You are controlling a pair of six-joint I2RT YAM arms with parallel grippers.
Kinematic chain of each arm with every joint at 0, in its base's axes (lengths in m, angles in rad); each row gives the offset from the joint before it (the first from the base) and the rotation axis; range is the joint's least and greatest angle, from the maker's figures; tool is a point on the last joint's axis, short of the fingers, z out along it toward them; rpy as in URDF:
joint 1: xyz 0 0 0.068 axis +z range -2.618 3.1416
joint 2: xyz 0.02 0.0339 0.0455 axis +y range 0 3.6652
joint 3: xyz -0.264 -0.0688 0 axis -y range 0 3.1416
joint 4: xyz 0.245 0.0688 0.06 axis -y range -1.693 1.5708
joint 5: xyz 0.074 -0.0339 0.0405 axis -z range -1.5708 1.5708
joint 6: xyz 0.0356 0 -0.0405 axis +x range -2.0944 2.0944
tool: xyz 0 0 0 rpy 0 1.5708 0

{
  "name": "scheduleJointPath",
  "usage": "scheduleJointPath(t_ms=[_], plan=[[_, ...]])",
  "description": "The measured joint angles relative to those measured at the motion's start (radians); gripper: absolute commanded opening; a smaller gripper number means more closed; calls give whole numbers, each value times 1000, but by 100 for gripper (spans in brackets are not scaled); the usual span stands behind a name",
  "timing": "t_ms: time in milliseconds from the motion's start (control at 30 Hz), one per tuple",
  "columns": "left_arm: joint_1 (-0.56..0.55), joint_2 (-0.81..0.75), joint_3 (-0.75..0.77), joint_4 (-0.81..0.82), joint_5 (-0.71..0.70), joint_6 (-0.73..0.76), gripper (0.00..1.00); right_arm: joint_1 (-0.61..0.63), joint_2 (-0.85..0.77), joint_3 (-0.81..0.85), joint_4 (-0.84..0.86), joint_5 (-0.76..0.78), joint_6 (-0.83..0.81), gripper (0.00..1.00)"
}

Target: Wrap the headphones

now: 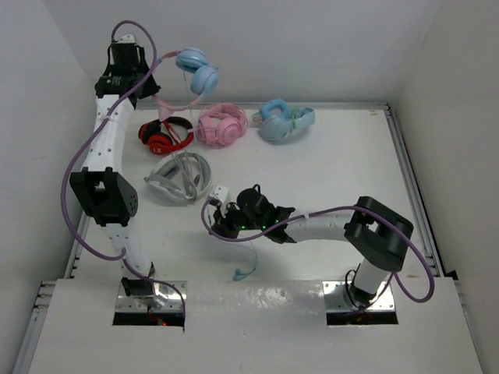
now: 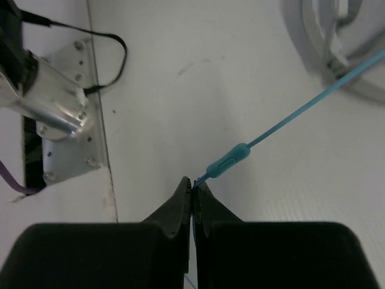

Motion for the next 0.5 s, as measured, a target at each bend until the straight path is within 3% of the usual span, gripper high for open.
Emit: scheduleJointPath(t_ms=[233,500], plan=[[0,-31,-130,139,-88,-8,0,42,5,220,-182,-28,-90,0],[-28,4,-142,178,-270,105,0,97,-208,266,-379,193,-255,0]])
